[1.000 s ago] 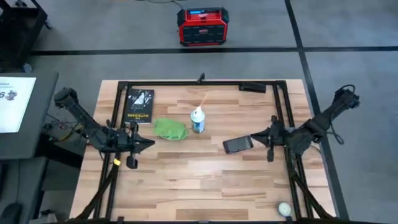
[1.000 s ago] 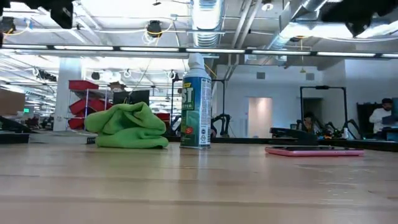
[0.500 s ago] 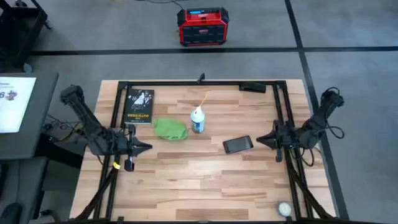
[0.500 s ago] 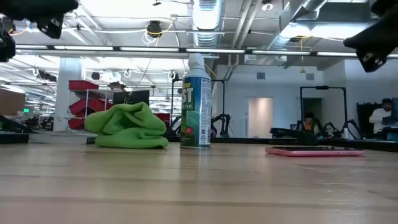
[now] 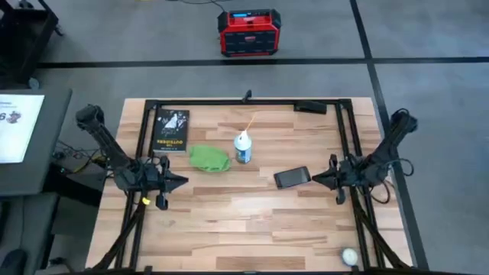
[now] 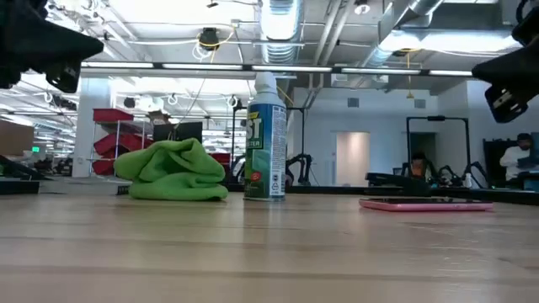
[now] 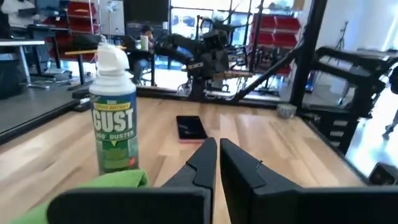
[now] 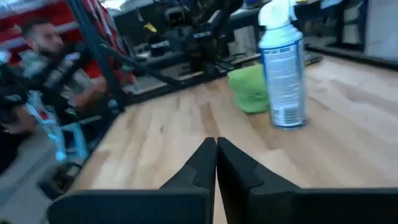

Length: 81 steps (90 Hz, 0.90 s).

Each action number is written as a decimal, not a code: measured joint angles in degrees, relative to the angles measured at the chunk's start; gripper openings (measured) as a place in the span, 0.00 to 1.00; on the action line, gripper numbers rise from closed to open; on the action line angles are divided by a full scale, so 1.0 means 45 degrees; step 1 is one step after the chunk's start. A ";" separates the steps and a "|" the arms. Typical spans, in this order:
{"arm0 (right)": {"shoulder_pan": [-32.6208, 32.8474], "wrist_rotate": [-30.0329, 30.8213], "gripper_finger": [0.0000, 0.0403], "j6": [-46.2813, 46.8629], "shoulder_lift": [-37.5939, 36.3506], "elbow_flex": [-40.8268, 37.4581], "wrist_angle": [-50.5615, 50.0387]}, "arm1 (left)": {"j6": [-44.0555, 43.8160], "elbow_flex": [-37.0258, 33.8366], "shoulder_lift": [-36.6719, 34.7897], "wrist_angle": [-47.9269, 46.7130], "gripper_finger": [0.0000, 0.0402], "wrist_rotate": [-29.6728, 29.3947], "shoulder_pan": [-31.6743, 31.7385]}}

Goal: Apply microfiber cloth
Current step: Return to Home Position

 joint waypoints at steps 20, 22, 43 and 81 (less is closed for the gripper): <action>-0.1555 0.0509 0.00 0.0265 0.1246 -0.0010 -0.0071 | -0.0110 -0.0019 -0.0008 -0.0725 0.00 -0.0353 0.1263; -0.1787 0.0504 0.00 0.0268 0.1367 -0.0010 -0.0071 | -0.0182 -0.0024 -0.0008 -0.0839 0.00 -0.0419 0.1461; -0.3956 0.0401 0.00 0.0178 0.1867 -0.0019 -0.0060 | -0.0781 -0.0034 -0.0008 -0.1712 0.00 -0.0493 0.3727; -0.9404 -0.7491 0.00 -0.1687 0.1853 -0.0024 0.1207 | 0.0567 -0.0044 -0.0083 -0.1476 0.00 0.5788 0.8214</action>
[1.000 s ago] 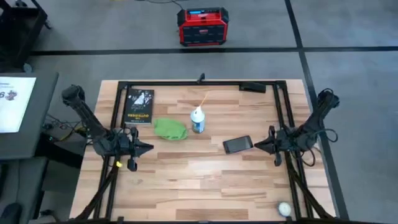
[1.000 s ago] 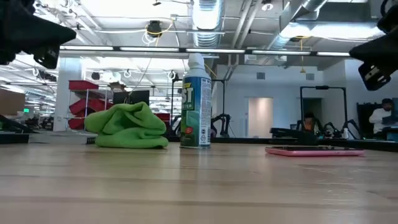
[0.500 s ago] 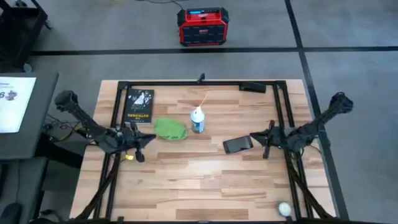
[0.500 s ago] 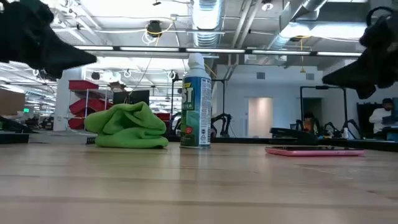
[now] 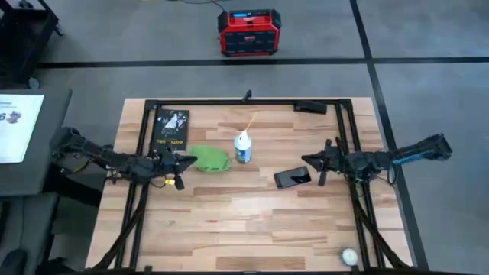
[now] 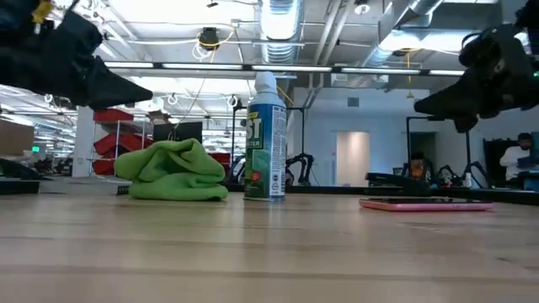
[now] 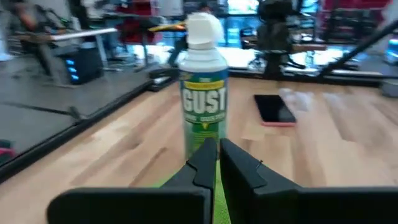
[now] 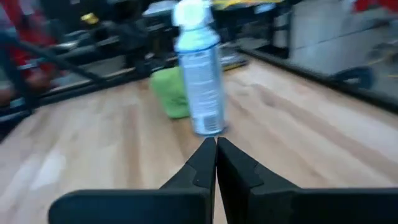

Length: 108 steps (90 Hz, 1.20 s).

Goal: Apply microfiber cloth
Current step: Return to Home Position

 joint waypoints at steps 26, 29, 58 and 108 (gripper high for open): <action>-0.3875 -0.5223 0.00 -0.0008 0.0010 -0.0008 0.0210 | 0.0510 0.0000 -0.0282 0.2127 0.00 0.5814 0.4052; -0.4131 -0.5568 0.00 -0.0005 0.0010 -0.0010 0.0339 | 0.0611 0.0000 -0.0303 0.2547 0.00 0.6329 0.4405; -0.5012 -0.6489 0.00 -0.0039 -0.0010 -0.0015 0.0491 | -0.0125 -0.0005 -0.1890 0.0514 0.00 0.7914 0.6227; -0.5021 -0.6474 0.00 -0.0034 -0.0019 -0.0024 0.0291 | -0.0205 -0.0005 -0.5557 -0.3294 0.00 0.7913 0.6214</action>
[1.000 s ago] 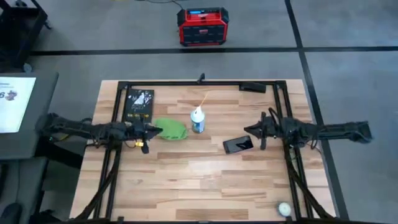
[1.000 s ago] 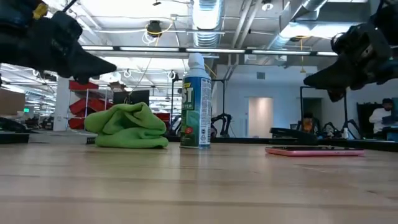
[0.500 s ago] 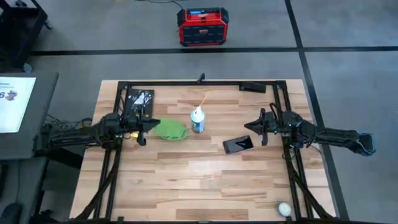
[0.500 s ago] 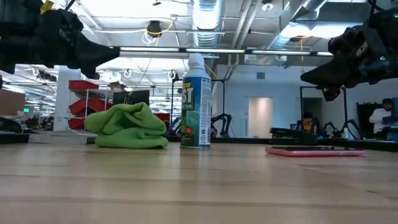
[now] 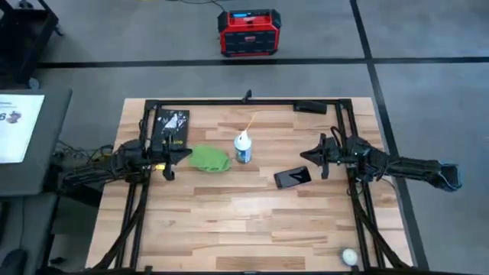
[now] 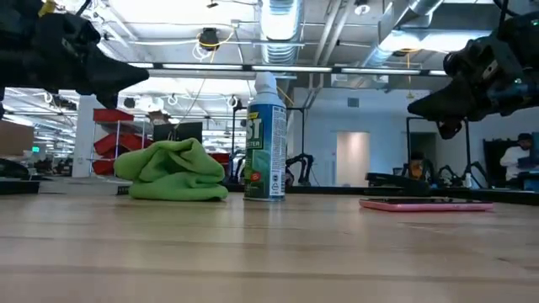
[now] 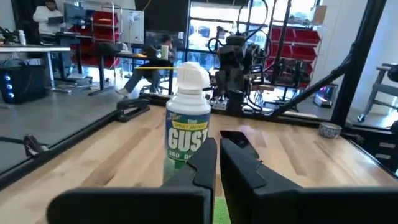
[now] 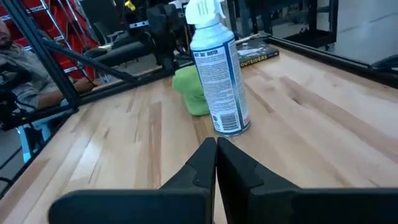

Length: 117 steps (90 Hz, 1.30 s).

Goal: Apply microfiber cloth
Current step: Return to Home Position

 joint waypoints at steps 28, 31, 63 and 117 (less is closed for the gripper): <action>0.0010 0.0005 0.00 -0.0191 -0.0273 0.0023 0.0389 | 0.0025 0.0000 0.0008 -0.0018 0.00 -0.0029 -0.0005; 0.0010 0.0005 0.00 -0.0299 -0.0444 0.0058 0.0360 | 0.0015 0.0000 0.0008 -0.0019 0.00 -0.0036 -0.0005; 0.0000 0.0076 0.00 -0.0579 -0.4199 0.1668 -0.5502 | 0.0011 0.0000 0.0013 -0.0068 0.00 -0.0200 -0.0005; 0.0010 0.0767 0.00 -0.0435 -0.4191 0.0724 -0.3837 | -0.0081 0.0000 0.0017 -0.0139 0.00 -0.0447 -0.0010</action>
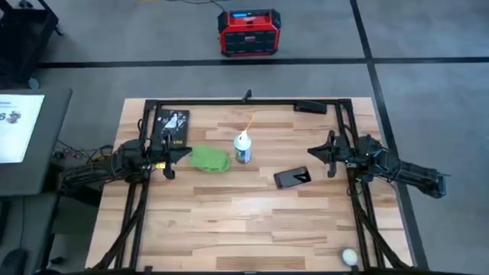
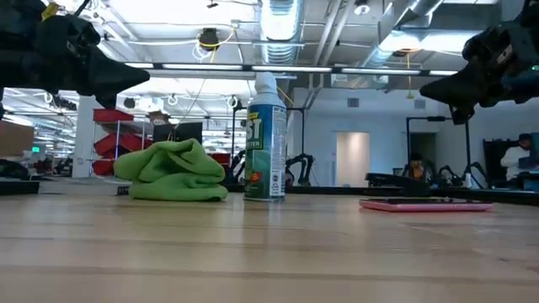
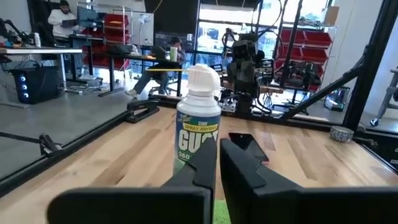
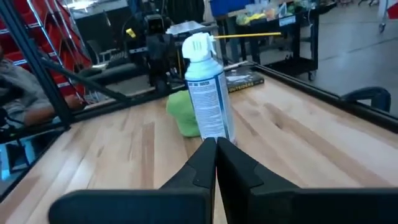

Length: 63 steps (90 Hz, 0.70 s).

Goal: Apply microfiber cloth
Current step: Return to Home Position

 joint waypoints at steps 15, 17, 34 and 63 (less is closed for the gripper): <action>0.0000 0.0007 0.00 0.0003 0.0004 0.0000 -0.0019 | 0.0000 0.0000 -0.0005 0.0000 0.00 -0.0005 0.0000; -0.0002 0.0006 0.00 0.0003 0.0004 0.0000 -0.0021 | 0.0000 0.0000 -0.0005 0.0000 0.00 -0.0005 0.0000; -0.0005 0.0010 0.00 0.0003 0.0004 0.0000 -0.0078 | -0.0382 0.0000 0.0005 -0.0010 0.00 -0.0034 0.0000; -0.0005 0.0010 0.00 0.0007 0.0004 0.0002 -0.0100 | -0.0379 0.0000 0.0005 -0.0010 0.00 -0.0037 0.0000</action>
